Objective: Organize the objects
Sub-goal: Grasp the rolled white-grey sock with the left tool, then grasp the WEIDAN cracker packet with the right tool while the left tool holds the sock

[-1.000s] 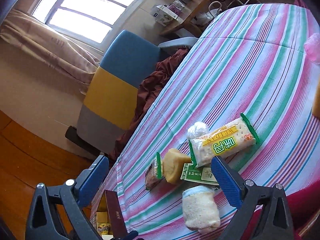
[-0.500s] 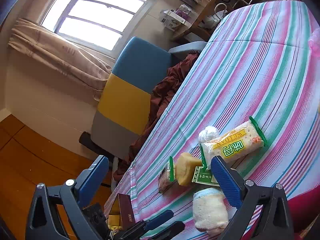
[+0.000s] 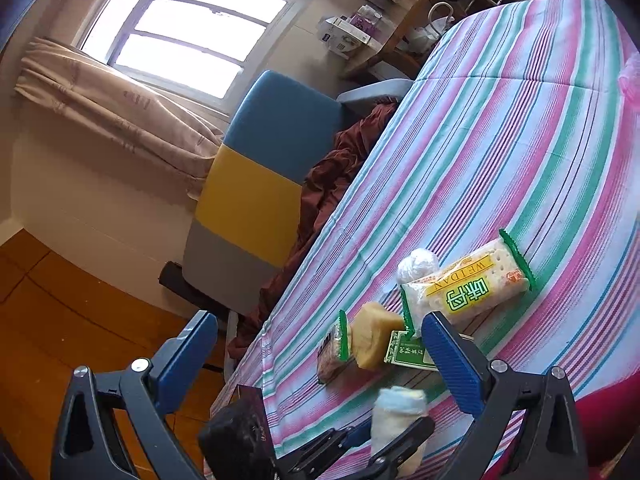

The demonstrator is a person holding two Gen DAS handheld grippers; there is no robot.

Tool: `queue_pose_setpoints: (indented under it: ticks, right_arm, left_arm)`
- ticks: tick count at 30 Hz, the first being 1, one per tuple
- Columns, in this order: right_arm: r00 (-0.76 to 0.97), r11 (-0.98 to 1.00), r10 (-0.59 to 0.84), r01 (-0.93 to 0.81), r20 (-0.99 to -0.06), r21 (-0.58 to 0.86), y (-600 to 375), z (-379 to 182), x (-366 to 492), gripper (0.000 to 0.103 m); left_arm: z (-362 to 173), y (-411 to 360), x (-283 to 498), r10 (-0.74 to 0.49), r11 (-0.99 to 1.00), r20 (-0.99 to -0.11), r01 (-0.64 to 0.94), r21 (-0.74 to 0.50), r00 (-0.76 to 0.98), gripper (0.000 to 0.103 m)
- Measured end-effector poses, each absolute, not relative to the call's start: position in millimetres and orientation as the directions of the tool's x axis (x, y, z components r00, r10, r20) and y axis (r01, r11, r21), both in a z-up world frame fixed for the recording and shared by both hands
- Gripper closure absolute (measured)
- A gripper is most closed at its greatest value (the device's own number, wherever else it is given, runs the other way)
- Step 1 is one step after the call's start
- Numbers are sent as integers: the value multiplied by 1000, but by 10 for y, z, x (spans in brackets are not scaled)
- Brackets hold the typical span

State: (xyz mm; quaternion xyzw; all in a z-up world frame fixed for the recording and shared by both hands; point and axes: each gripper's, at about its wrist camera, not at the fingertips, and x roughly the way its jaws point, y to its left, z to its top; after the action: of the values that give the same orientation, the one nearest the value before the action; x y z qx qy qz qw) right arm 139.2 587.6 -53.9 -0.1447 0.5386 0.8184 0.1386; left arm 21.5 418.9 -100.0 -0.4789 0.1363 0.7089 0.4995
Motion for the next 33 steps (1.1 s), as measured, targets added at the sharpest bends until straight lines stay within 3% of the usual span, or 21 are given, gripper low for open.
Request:
queue_pose_setpoints:
  ticks: [4, 9, 14, 19, 27, 33]
  right_arm:
    - [-895, -380, 42, -426, -444, 821, 5877, -573, 1312, 0]
    - [-770, -522, -93, -503, -632, 689, 5834, -557, 936, 0]
    - [-570, -863, -25, -403, -821, 306, 5699, -384, 634, 0]
    - [-367, -971, 166, -220, -915, -88, 5688, -527, 554, 0]
    - [-193, -981, 186, -95, -963, -171, 6115, -868, 388, 4]
    - [-218, -985, 169, -50, -961, -162, 6253, -942, 155, 6]
  left_arm:
    - [-989, 3713, 131, 589, -499, -803, -822, -276, -88, 51]
    - [-1000, 3266, 54, 602, -523, -790, -804, -285, -112, 51]
    - [-1037, 3127, 31, 633, -516, -768, -793, -323, -99, 51]
    - [-1073, 3196, 23, 639, -518, -764, -785, -340, -90, 51]
    - [-1078, 3147, -2, 643, -522, -762, -771, -364, -75, 51]
    - [-1095, 3167, 7, 641, -526, -763, -769, -363, -78, 50]
